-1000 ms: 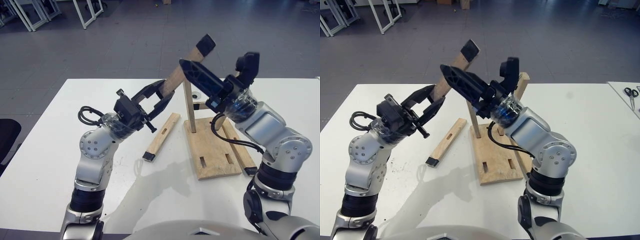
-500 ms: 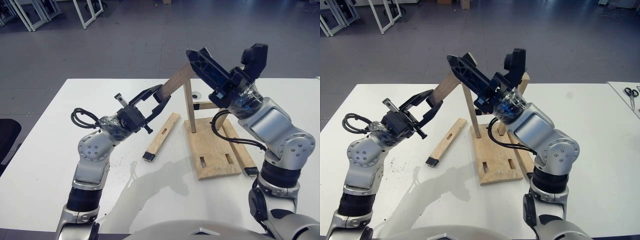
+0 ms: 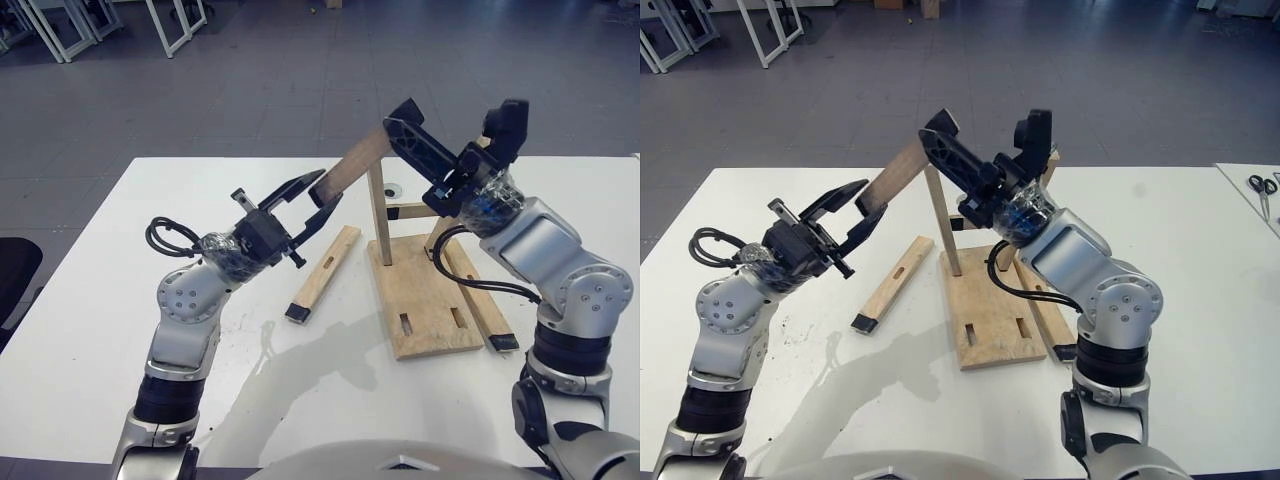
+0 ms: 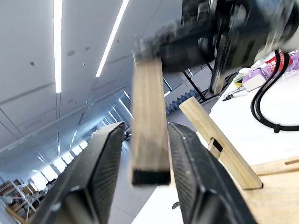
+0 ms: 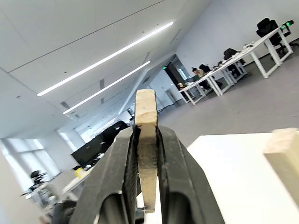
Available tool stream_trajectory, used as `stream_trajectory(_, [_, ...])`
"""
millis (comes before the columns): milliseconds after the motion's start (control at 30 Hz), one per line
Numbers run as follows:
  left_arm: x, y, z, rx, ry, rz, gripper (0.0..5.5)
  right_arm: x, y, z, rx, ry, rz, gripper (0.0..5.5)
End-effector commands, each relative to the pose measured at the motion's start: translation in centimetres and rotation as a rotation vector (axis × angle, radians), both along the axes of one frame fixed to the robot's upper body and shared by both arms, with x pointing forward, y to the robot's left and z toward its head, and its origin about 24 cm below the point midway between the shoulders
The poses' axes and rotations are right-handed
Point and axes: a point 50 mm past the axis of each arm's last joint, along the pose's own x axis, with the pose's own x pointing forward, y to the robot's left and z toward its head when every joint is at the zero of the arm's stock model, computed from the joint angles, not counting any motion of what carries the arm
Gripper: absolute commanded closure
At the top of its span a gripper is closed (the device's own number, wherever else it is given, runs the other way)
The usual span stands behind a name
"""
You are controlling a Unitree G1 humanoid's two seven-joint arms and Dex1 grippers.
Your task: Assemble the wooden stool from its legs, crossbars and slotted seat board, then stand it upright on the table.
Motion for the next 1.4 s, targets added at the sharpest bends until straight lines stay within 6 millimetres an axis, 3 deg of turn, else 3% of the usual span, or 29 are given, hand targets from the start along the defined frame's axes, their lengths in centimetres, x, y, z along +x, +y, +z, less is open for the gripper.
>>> stream_trajectory(33, [0.1, 0.5, -0.8, 0.061, 0.032, 0.068, 3.22, 0.3, -0.9, 1.1, 0.031, -0.032, -0.041, 5.09])
stream_trajectory(167, [0.3, 2.7, -3.8, 0.05, 0.136, 0.224, 3.19, 0.8, -3.9, 2.7, 0.024, -0.115, -0.185, 5.09])
stream_trajectory(333, [-1.0, 4.9, -8.2, 0.027, 0.263, 0.358, 3.19, 1.8, -10.2, 6.3, 0.104, -0.273, -0.49, 5.09])
stream_trajectory(467, [-1.3, 5.0, -9.1, 0.011, 0.291, 0.369, 3.19, 2.8, -14.9, 5.4, -0.009, -0.268, -0.822, 5.09])
stream_trajectory(533, [-1.5, 5.1, -9.4, 0.01, 0.301, 0.37, 3.19, 3.4, -16.9, 3.2, -0.174, -0.202, -0.962, 5.09])
stream_trajectory(700, [-1.5, 5.1, -9.6, 0.014, 0.313, 0.367, 3.19, 3.5, -15.9, -3.4, -0.685, -0.116, -0.86, 5.09])
stream_trajectory(867, [-1.7, 5.1, -9.8, 0.021, 0.324, 0.369, 3.19, 1.5, -14.1, -7.7, -0.853, 0.005, -0.648, 5.09])
stream_trajectory(1100, [-2.0, 5.1, -10.1, 0.023, 0.338, 0.378, 3.19, -1.5, -12.3, -8.8, -0.851, 0.094, -0.532, 5.09])
stream_trajectory(1400, [-2.1, 5.1, -10.3, 0.02, 0.349, 0.382, 3.19, -3.6, -12.6, -10.7, -0.873, 0.198, -0.559, 5.09])
